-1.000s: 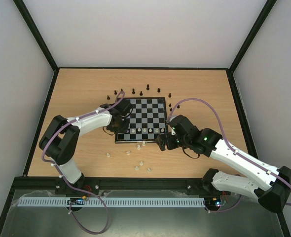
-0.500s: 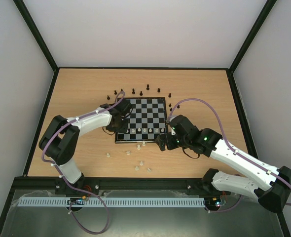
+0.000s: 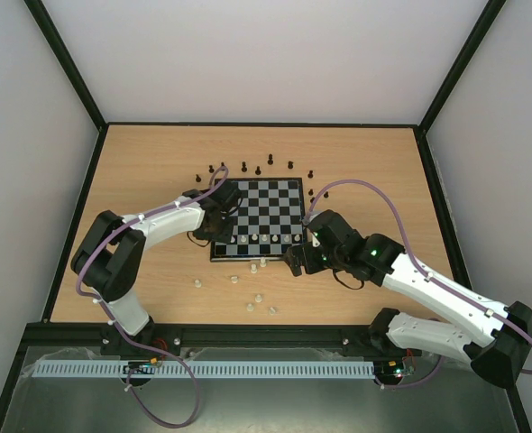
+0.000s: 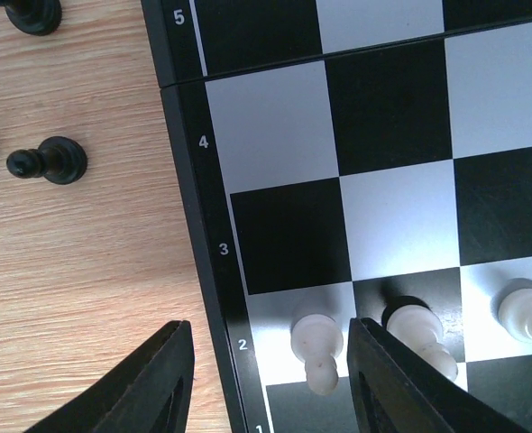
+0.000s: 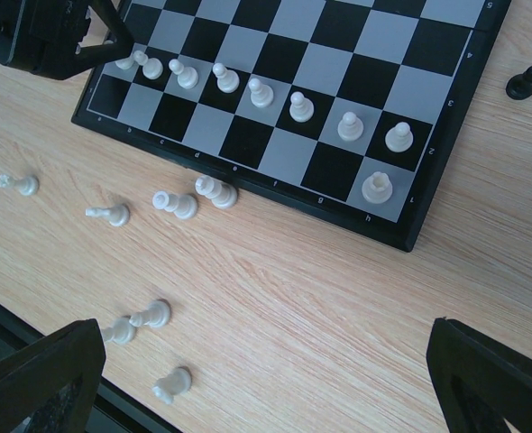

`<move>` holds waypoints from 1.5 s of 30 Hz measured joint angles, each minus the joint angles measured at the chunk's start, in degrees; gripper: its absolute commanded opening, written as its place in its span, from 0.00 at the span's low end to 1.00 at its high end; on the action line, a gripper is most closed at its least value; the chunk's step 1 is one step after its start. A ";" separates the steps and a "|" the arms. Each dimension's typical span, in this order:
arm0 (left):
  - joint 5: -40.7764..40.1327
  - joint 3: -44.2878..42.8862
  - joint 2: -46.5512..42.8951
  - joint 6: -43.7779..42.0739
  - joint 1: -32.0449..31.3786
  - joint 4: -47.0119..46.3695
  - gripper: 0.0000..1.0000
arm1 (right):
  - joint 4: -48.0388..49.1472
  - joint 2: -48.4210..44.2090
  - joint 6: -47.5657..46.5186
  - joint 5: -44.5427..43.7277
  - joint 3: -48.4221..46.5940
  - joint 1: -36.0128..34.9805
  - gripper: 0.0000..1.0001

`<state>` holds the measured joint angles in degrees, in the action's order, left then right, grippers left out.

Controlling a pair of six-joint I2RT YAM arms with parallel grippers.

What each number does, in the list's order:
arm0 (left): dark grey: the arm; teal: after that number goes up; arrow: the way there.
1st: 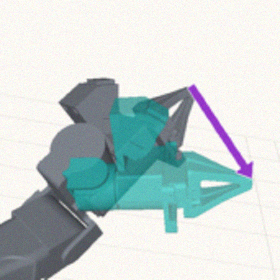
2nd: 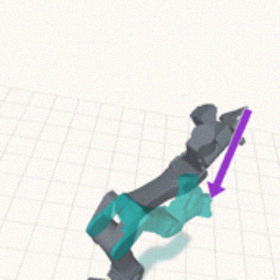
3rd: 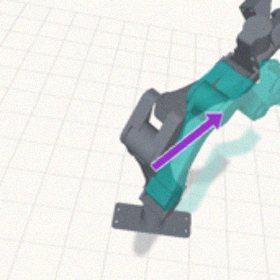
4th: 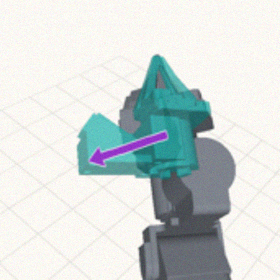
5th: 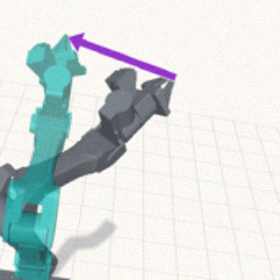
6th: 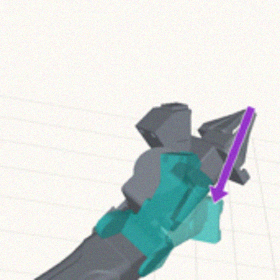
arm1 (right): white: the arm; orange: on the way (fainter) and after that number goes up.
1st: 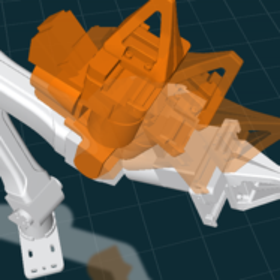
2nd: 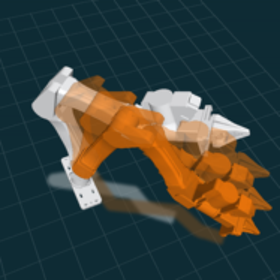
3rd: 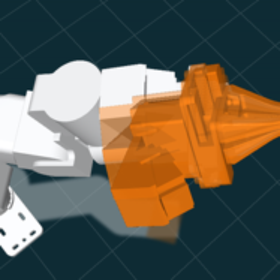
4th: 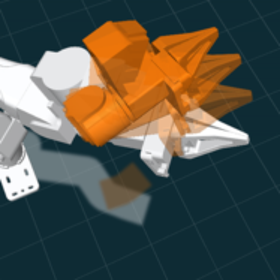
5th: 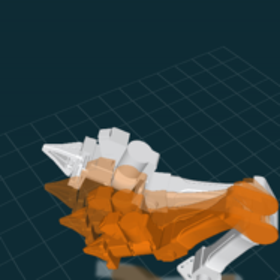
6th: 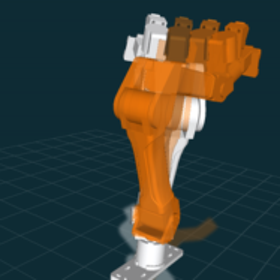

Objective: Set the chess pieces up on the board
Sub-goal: Place the chess piece on the chessboard.

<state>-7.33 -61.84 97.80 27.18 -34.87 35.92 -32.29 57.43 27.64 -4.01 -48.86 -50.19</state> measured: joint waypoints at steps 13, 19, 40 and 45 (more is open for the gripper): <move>-0.48 0.00 0.00 0.00 0.02 0.00 0.50 | 0.00 0.02 -0.02 0.11 0.00 0.00 0.98; -0.70 0.44 -0.26 -0.02 0.17 0.00 0.50 | 0.00 0.02 0.00 0.11 0.00 0.00 0.99; -0.02 -0.04 -3.39 -0.17 0.17 1.42 0.61 | 0.00 0.63 0.00 0.13 0.00 -0.02 0.98; 0.52 -1.20 -9.18 0.02 -0.24 2.12 0.70 | 0.00 1.09 0.00 0.07 0.00 -0.02 0.99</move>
<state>-6.81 -63.05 88.62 27.20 -35.11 38.04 -32.29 58.52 27.64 -3.95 -48.86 -50.22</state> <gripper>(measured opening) 0.652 0.986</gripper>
